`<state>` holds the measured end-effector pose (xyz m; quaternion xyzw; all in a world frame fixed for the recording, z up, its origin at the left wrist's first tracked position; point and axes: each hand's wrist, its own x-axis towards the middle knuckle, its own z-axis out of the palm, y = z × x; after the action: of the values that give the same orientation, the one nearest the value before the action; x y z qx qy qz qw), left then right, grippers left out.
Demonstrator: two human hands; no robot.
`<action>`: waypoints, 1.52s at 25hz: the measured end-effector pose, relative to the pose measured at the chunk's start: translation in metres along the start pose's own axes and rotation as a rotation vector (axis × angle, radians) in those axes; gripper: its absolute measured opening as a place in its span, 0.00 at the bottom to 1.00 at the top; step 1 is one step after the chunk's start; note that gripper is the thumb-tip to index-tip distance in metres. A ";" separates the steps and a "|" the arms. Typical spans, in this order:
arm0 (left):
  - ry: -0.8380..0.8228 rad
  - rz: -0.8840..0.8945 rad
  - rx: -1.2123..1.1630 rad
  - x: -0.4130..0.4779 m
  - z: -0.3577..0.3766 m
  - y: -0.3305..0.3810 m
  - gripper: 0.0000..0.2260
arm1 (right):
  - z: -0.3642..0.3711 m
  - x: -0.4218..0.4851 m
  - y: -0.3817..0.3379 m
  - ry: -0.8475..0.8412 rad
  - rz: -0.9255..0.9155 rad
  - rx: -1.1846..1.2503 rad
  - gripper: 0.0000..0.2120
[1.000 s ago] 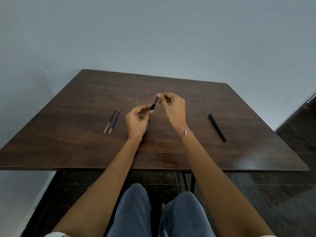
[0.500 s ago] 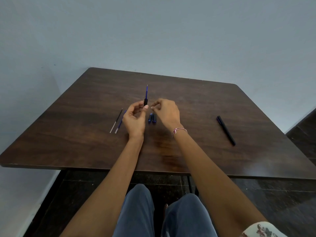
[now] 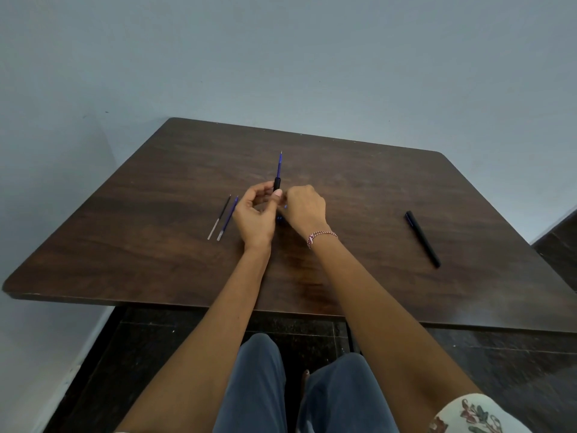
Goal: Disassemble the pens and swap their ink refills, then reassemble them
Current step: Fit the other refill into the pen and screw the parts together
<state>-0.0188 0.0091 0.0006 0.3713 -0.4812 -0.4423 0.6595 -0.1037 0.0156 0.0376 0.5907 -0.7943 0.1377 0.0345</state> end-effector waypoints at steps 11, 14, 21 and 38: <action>-0.204 -0.054 0.059 -0.003 0.005 0.000 0.09 | -0.015 -0.005 0.031 -0.089 0.228 0.273 0.07; -0.232 -0.059 0.060 -0.003 0.005 0.001 0.09 | -0.022 -0.006 0.056 -0.035 0.268 0.695 0.03; -0.371 -0.077 0.156 -0.006 0.006 0.003 0.09 | -0.011 -0.039 0.099 0.096 0.433 1.642 0.11; -0.604 -0.004 0.430 -0.015 0.006 0.013 0.08 | -0.008 -0.057 0.113 0.536 0.376 1.849 0.09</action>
<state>-0.0239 0.0267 0.0096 0.3550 -0.7352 -0.4223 0.3939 -0.1950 0.1008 0.0131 0.1980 -0.4202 0.8384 -0.2851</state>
